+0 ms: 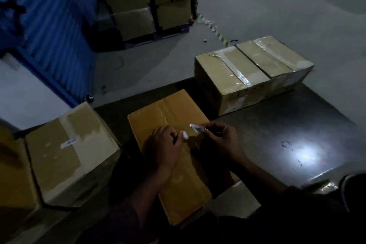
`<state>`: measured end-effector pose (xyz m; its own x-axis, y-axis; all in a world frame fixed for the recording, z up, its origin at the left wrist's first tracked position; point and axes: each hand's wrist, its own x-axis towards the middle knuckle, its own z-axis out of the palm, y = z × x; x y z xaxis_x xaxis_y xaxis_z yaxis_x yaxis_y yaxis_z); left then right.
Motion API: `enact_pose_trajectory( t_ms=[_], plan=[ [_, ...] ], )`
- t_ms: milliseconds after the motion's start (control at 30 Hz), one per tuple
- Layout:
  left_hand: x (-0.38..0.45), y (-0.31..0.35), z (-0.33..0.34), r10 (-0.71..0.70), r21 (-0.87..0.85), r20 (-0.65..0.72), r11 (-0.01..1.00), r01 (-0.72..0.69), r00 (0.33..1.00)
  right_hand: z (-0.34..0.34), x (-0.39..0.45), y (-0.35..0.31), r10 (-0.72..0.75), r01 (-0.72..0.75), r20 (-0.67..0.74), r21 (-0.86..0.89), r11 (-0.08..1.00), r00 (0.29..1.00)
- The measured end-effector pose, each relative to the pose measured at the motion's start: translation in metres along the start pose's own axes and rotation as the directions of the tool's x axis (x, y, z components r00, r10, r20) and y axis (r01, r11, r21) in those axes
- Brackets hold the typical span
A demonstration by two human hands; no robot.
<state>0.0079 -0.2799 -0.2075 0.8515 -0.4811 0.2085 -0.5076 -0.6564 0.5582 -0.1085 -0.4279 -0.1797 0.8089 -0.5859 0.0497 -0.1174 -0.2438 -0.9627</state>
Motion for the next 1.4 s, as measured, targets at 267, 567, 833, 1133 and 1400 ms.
enact_pose_trajectory(
  t_ms=[267, 567, 833, 1133, 1400],
  plan=[
    [0.001, 0.097, 0.034, 0.295, -0.196, 0.106, 0.942, -0.271, 0.950, -0.059, -0.051, 0.008, 0.312, -0.212, -0.338, 0.302, 0.929, 0.888],
    [-0.051, 0.201, 0.125, 0.589, -0.351, 0.302, 0.800, -0.487, 0.749, -0.160, -0.114, 0.070, 0.491, -0.154, -0.627, 0.513, 0.845, 0.605],
    [-0.121, 0.311, 0.234, 0.633, -0.328, 0.529, 0.767, -0.551, 0.566, -0.283, -0.172, 0.161, 0.591, -0.304, -0.720, 0.509, 0.806, 0.362],
    [-0.176, 0.411, 0.329, 0.576, -0.307, 0.734, 0.755, -0.580, 0.360, -0.384, -0.223, 0.246, 0.680, -0.536, -0.719, 0.521, 0.664, 0.143],
    [-0.185, 0.422, 0.351, 0.526, -0.241, 0.779, 0.753, -0.613, 0.340, -0.402, -0.229, 0.279, 0.766, -0.601, -0.639, 0.589, 0.541, 0.063]
  ],
)
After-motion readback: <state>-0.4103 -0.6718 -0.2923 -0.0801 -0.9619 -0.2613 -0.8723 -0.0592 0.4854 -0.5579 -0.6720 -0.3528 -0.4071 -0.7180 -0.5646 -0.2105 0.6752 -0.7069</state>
